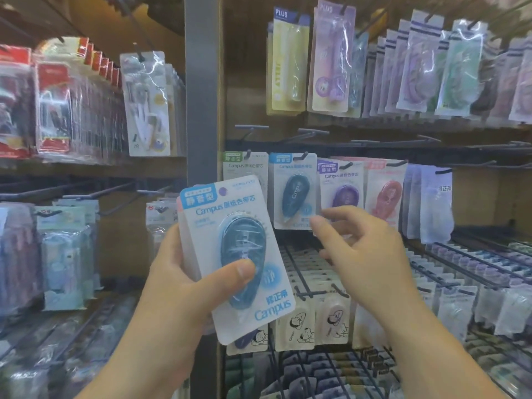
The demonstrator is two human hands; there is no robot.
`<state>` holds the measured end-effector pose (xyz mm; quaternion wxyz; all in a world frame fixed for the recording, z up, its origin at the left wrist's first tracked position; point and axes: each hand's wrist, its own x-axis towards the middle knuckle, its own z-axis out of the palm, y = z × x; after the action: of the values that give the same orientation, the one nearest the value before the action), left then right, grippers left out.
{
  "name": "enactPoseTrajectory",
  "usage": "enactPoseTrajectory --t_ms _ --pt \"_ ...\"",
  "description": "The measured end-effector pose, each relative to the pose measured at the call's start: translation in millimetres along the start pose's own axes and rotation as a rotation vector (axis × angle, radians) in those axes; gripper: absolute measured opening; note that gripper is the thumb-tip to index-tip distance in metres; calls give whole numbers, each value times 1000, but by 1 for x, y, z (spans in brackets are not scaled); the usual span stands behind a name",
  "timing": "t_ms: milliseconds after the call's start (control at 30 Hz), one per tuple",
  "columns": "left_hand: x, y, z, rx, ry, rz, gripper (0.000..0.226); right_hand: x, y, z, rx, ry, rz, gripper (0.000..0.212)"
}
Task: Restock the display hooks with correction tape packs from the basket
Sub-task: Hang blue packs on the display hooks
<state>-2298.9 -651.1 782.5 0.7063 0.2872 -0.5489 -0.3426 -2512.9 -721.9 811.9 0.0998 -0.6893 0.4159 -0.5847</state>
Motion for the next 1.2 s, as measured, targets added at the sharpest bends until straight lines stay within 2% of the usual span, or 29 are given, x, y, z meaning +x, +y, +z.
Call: enactPoseTrajectory --t_ms 33,133,200,267,433,533,667,833,933,1033,1200 --pt "0 -2 1 -5 -12 -4 84 -7 -7 -6 97 -32 -43 39" --pt "3 -6 8 -4 -39 -16 89 -23 -27 -10 360 -280 -115 38" --pt "5 -8 12 6 -47 -16 91 -28 -31 -8 386 -374 -141 42" --pt "8 -9 16 14 -33 -20 89 -28 -33 -6 376 -362 -148 41" --pt "12 -10 23 24 -49 -44 89 -25 -27 -3 500 -386 -28 30" --pt "14 -12 24 36 -43 -53 89 -25 -21 -2 567 -372 32 33" --pt "16 -15 27 -6 -5 -76 66 -23 -19 0 650 -345 123 36" --pt "15 -15 27 24 29 -60 62 -17 -15 -1 769 -361 182 37" --pt "15 -15 27 39 100 -7 56 -6 -11 -2 833 -296 204 37" --pt "12 -12 26 56 124 27 53 10 -6 -1 808 -224 195 24" --pt "11 -7 22 102 135 60 53 33 -2 13 675 -149 178 16"
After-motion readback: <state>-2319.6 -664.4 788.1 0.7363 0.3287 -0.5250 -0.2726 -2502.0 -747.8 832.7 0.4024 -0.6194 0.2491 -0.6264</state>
